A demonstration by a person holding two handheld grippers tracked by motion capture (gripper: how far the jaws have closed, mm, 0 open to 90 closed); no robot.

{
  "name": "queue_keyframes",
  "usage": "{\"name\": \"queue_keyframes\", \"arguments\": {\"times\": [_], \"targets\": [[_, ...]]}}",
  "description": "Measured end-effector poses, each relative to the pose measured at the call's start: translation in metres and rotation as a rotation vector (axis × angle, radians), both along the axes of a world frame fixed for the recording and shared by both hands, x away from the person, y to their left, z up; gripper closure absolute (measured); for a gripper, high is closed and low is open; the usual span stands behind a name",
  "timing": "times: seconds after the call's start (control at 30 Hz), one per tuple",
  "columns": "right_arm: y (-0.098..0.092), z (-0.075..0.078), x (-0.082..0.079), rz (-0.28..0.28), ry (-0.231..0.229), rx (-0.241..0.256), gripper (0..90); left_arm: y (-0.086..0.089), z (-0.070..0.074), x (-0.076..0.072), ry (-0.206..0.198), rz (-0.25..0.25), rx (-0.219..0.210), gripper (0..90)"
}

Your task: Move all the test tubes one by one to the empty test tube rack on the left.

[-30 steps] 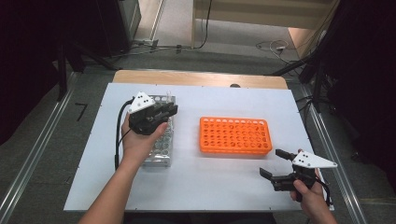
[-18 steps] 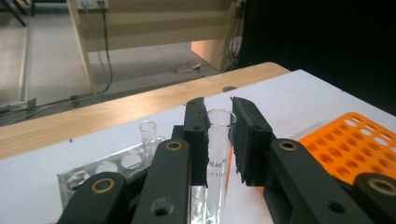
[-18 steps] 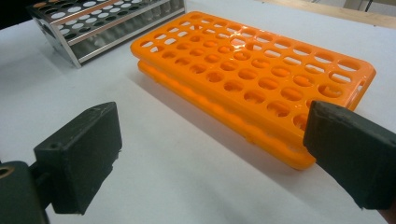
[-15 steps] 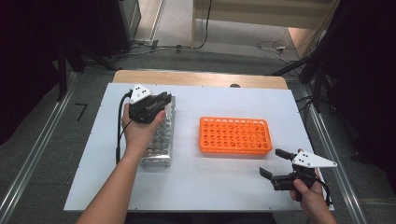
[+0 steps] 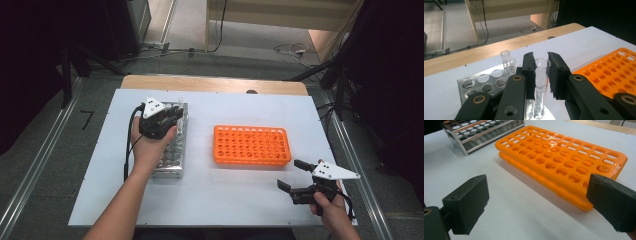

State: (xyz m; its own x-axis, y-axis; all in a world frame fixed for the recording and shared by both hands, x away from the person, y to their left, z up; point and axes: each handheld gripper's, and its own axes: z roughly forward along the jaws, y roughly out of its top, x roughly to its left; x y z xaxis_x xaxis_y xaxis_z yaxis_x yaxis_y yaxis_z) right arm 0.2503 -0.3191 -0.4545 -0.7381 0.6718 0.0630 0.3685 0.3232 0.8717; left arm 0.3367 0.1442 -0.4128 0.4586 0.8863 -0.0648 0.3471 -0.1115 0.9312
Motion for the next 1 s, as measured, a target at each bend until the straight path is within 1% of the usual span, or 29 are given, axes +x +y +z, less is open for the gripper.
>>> {"name": "queue_keyframes", "arguments": {"times": [0.03, 0.1, 0.13, 0.17, 0.2, 0.23, 0.27, 0.3, 0.33, 0.37, 0.43, 0.47, 0.5, 0.57, 0.6, 0.67, 0.73, 0.8, 0.9, 1.0], "targets": [[0.000, 0.000, 0.000, -0.001, 0.000, -0.002, 2.9, -0.001, -0.002, 0.000, 0.017, -0.004, 0.007, 76.1], [0.000, 0.000, 0.000, -0.001, 0.001, -0.001, 2.9, -0.002, -0.004, 0.000, 0.032, -0.005, 0.027, 75.9], [0.000, 0.000, 0.000, -0.002, 0.001, -0.001, 2.9, -0.002, -0.005, 0.001, 0.045, -0.005, 0.035, 75.8], [0.000, 0.000, 0.000, -0.001, 0.001, 0.000, 2.9, -0.002, -0.006, 0.002, 0.066, -0.008, 0.038, 75.6], [0.000, 0.000, 0.000, -0.002, 0.003, 0.001, 2.9, -0.003, -0.007, 0.002, 0.077, -0.007, 0.043, 75.5], [0.000, 0.000, 0.000, -0.002, 0.002, 0.000, 2.9, -0.002, -0.007, 0.002, 0.086, -0.010, 0.052, 75.4], [0.000, 0.000, 0.000, -0.002, 0.002, -0.001, 2.9, -0.002, -0.008, 0.002, 0.094, -0.018, 0.048, 74.9], [0.000, 0.000, 0.000, 0.000, 0.005, 0.000, 2.9, -0.002, -0.008, 0.002, 0.097, -0.029, 0.042, 73.9], [0.000, -0.001, 0.000, 0.000, 0.006, 0.001, 2.9, -0.001, -0.007, 0.001, 0.093, -0.029, 0.044, 71.5], [0.000, -0.001, 0.001, 0.000, 0.007, 0.000, 2.9, -0.001, -0.007, 0.000, 0.092, -0.023, 0.034, 68.0], [0.001, -0.001, 0.001, 0.001, 0.007, 0.000, 2.9, 0.001, -0.005, -0.001, 0.098, -0.031, -0.004, 59.2], [0.001, -0.001, 0.001, 0.001, 0.007, -0.001, 2.9, 0.002, -0.005, -0.002, 0.100, -0.043, -0.022, 54.7], [0.001, -0.001, 0.001, 0.000, 0.007, -0.001, 2.9, 0.003, -0.004, -0.003, 0.095, -0.068, -0.046, 50.4], [0.001, -0.001, 0.001, 0.000, 0.005, -0.001, 2.9, 0.003, -0.003, -0.008, 0.080, -0.080, -0.055, 41.5], [0.001, -0.001, 0.001, -0.001, 0.003, 0.001, 2.9, 0.004, -0.003, -0.011, 0.073, -0.092, -0.078, 36.1], [0.000, -0.001, 0.001, -0.004, 0.003, 0.002, 2.9, 0.006, -0.003, -0.017, 0.067, -0.101, -0.097, 26.4], [0.000, -0.001, 0.001, -0.009, 0.001, 0.000, 2.9, 0.007, -0.004, -0.022, 0.065, -0.116, -0.100, 16.0], [-0.001, -0.001, 0.001, -0.009, -0.001, 0.001, 2.9, 0.008, -0.004, -0.029, 0.060, -0.129, -0.101, 8.8], [0.000, -0.001, 0.001, -0.010, -0.003, 0.000, 2.9, 0.010, -0.004, -0.039, 0.051, -0.149, -0.105, 3.1], [0.000, -0.001, 0.001, -0.012, 0.001, -0.003, 2.9, 0.012, -0.005, -0.047, 0.043, -0.171, -0.110, 0.0]]}}
